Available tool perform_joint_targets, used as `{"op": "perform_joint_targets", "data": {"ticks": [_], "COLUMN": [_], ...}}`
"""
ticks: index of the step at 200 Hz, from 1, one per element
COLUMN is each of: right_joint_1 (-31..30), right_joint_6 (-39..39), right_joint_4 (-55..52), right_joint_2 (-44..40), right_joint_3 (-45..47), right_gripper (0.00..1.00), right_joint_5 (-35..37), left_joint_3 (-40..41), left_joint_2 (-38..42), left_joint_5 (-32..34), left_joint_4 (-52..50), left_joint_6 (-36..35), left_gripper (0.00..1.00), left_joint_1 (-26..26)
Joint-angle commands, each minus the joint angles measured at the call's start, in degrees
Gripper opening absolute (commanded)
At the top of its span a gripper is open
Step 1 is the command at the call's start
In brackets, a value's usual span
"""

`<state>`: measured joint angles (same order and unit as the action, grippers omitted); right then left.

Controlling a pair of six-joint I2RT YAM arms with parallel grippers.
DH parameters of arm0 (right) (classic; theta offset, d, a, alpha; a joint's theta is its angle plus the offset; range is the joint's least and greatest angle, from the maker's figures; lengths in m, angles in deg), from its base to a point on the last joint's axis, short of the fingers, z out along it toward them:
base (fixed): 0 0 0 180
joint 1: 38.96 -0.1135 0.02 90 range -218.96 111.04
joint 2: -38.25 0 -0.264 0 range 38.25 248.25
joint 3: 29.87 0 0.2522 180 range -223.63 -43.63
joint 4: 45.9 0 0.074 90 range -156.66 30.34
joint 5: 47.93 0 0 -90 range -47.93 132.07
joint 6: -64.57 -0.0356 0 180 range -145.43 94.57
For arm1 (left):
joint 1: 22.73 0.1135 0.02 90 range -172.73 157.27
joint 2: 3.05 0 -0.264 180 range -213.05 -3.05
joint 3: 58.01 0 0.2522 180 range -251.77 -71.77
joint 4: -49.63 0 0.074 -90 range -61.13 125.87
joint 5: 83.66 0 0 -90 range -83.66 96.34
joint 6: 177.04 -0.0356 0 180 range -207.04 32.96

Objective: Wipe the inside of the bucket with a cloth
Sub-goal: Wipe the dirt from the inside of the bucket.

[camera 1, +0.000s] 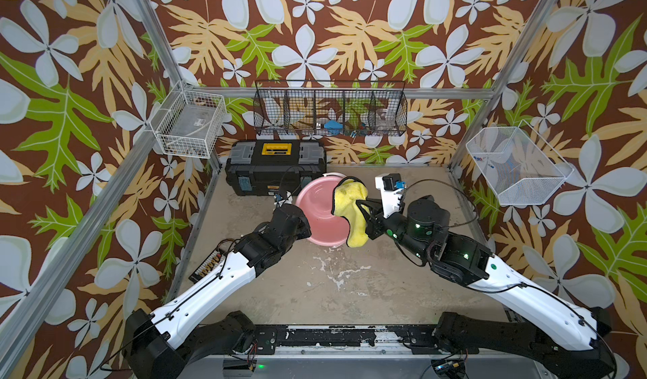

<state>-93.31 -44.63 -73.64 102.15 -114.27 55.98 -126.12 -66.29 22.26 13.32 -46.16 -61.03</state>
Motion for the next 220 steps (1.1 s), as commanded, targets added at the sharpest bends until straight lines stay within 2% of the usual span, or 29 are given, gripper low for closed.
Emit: {"op": "perform_joint_targets", "data": {"ticks": [1,65,82,146,220], "right_joint_1": [-0.06,-0.06,-0.23,-0.32,0.06], "right_joint_6": [1.59,-0.13,-0.78,-1.84,-10.79], "right_joint_4": [3.46,12.80,13.36,18.23,21.71], "right_joint_2": [2.53,8.57,12.01,24.25,31.90], "right_joint_3": [0.52,8.97,7.85,5.25,3.20], "right_gripper": [0.00,0.00,0.00,0.00,0.00], "right_joint_5": [2.74,8.77,9.93,22.47,37.01], "left_joint_3": [-0.39,-1.46,-1.88,-2.03,0.99], "left_joint_2": [0.35,-0.13,-0.49,0.26,3.64], "left_joint_5": [-3.97,-14.47,-16.29,-24.01,-26.71], "left_joint_4": [0.77,0.59,0.78,3.18,6.08], "left_joint_6": [1.83,6.35,7.24,11.72,15.58], "left_gripper": [0.00,0.00,0.00,0.00,0.00], "left_joint_1": [0.07,0.07,0.07,-0.09,-0.72]}}
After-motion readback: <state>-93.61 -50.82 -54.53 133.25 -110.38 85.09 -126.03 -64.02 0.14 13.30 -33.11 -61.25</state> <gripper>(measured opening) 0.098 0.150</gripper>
